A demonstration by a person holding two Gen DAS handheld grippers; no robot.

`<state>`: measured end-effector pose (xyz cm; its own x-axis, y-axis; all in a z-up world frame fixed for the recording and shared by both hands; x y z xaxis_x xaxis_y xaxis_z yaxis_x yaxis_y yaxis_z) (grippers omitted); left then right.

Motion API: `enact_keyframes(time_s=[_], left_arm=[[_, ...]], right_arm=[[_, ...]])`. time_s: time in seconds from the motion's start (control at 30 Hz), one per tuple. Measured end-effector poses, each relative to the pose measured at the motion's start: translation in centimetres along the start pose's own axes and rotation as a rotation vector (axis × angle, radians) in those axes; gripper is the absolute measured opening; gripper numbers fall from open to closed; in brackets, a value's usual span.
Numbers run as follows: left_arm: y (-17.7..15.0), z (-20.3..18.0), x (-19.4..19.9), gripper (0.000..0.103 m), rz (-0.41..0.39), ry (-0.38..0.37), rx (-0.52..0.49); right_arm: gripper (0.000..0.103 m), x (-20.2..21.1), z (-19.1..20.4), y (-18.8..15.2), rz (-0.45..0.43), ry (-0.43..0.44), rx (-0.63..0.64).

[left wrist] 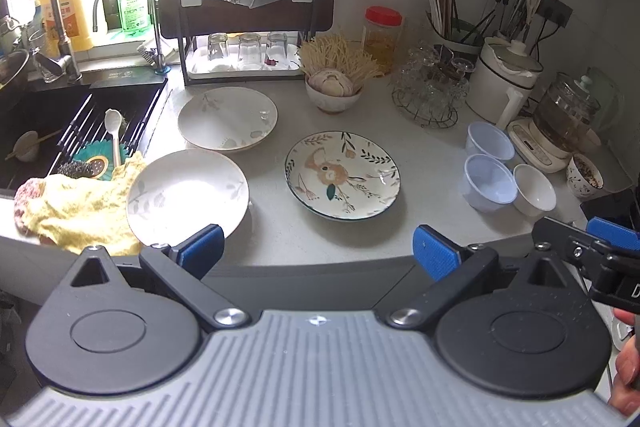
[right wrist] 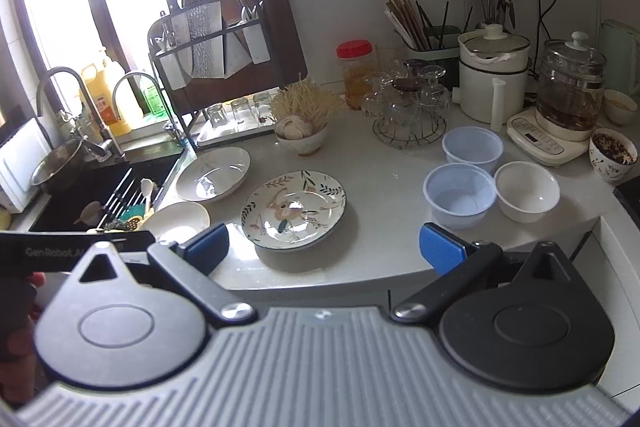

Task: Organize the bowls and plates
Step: 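Move both grippers side by side to the white plate near the sink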

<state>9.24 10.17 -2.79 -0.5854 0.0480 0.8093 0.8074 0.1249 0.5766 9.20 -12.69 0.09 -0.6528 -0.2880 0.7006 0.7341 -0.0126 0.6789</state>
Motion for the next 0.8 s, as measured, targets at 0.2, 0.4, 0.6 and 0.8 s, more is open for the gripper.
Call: enact_keyframes(time_s=[0.2,0.4,0.6,0.8], left_arm=[[3.0,4.2,-1.8,0.102,0.015,-0.011,-0.026],[5.6,8.6,-4.3,0.102,0.040,-0.040,-0.025],[8.3,12.7,-6.5,0.102,0.066,-0.083,-0.051],[10.5,17.0,-8.5,0.102,0.095,-0.125,-0.099]], right_arm=[[0.103,-3.0,2.9,1.3,0.018,-0.016,-0.034],[0.103,-5.9,6.0,2.6,0.037,-0.017,-0.058],[0.103,-8.5,9.3,3.9,0.038,-0.041,-0.105],[0.103,-11.0,13.1,4.3,0.043,-0.052,-0.160]])
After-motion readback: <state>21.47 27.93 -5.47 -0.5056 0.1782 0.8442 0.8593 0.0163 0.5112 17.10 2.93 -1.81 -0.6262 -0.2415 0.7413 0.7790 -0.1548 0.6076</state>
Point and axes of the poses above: each gripper's, at about its wrist camera, not at the fingertips, and x roughly against the way its jaws point, z to its left, y to its top, the point moved 4 cm from there along -x, roughly the way its jaws point, and after that the axes turned 8 degrees about z, right-handed, at the moved point
